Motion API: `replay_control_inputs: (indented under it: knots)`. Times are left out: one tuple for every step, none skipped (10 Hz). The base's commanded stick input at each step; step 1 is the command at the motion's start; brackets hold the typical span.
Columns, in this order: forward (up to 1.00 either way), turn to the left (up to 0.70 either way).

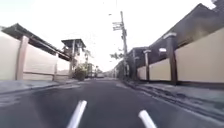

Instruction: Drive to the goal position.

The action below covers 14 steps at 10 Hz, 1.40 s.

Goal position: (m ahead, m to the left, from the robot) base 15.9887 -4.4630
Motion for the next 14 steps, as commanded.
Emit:
replay_control_inputs:
  knots:
    - [0.85,0.00]
    - [0.85,0.00]
    - [0.85,0.00]
    - [0.85,0.00]
    - [0.85,0.00]
    - [0.85,0.00]
    - [0.85,0.00]
    - [0.85,0.00]
    - [0.85,-0.08]
    - [0.85,-0.31]
    - [0.85,-0.34]
    - [0.85,-0.34]
    - [0.85,-0.34]
    - [0.85,-0.34]
